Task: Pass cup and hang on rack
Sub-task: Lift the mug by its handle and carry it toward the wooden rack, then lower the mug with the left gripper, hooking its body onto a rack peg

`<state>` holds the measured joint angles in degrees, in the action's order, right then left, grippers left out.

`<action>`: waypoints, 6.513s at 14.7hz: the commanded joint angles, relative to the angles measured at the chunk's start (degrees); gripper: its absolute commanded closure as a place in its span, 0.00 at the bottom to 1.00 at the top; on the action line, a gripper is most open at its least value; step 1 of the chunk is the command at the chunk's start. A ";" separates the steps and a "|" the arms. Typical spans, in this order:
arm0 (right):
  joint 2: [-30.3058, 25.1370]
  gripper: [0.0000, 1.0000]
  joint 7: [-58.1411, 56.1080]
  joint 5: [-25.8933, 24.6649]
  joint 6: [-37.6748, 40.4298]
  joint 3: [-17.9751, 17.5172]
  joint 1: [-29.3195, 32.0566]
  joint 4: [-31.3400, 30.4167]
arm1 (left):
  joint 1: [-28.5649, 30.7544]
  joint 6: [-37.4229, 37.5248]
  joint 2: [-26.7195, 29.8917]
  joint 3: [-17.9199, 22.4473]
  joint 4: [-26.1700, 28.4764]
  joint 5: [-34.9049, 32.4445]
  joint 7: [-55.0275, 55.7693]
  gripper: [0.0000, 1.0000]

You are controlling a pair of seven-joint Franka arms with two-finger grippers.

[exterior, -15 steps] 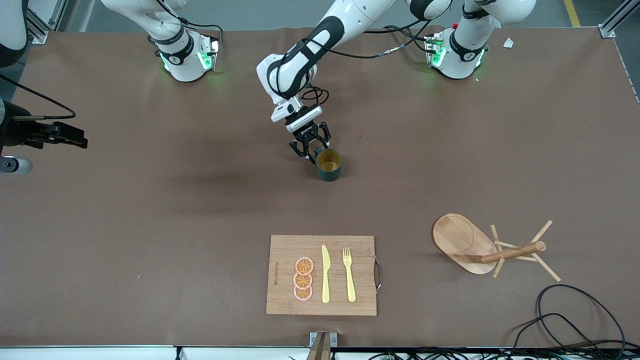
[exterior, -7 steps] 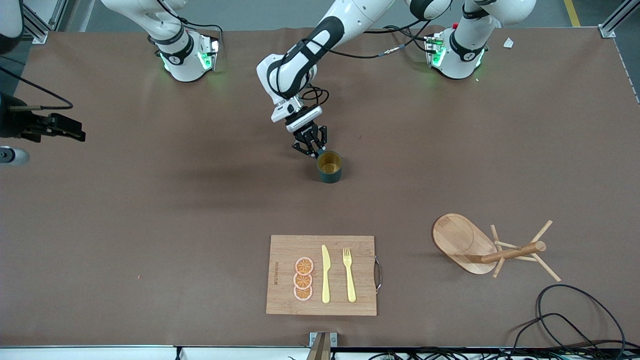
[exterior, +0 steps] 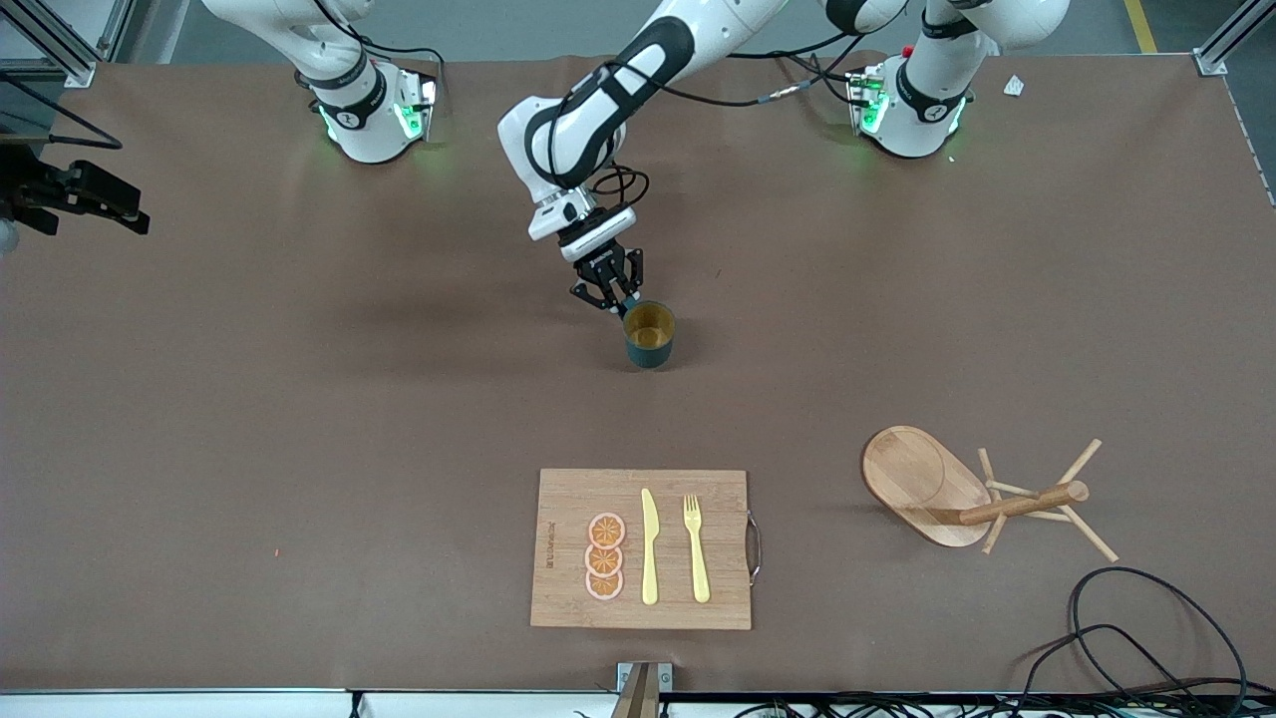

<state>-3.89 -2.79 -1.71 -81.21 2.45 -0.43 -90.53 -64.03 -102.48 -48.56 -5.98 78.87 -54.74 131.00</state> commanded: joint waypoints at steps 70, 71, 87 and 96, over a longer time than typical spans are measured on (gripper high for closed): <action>-3.32 0.00 -0.99 2.07 -1.32 -1.40 1.40 -2.20 | 77.47 0.17 13.67 -0.17 -1.26 108.61 -65.87 0.99; -3.32 0.00 -0.99 1.89 -1.32 -1.40 1.40 -2.20 | 78.09 0.52 13.23 -0.18 -1.26 109.74 -66.40 0.99; -3.23 0.00 -1.08 0.66 -1.85 -1.49 1.23 -2.11 | 79.06 0.61 12.08 -0.53 -1.44 111.51 -67.90 0.00; -3.32 0.00 -1.08 0.66 -1.67 -1.49 0.96 -2.11 | 76.95 1.32 19.46 -6.57 -2.58 95.28 -67.63 0.00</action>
<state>-5.74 -3.21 -0.25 -82.64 1.28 0.44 -91.65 13.78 -101.28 -32.32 -10.02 75.24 46.02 63.35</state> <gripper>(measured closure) 0.000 0.000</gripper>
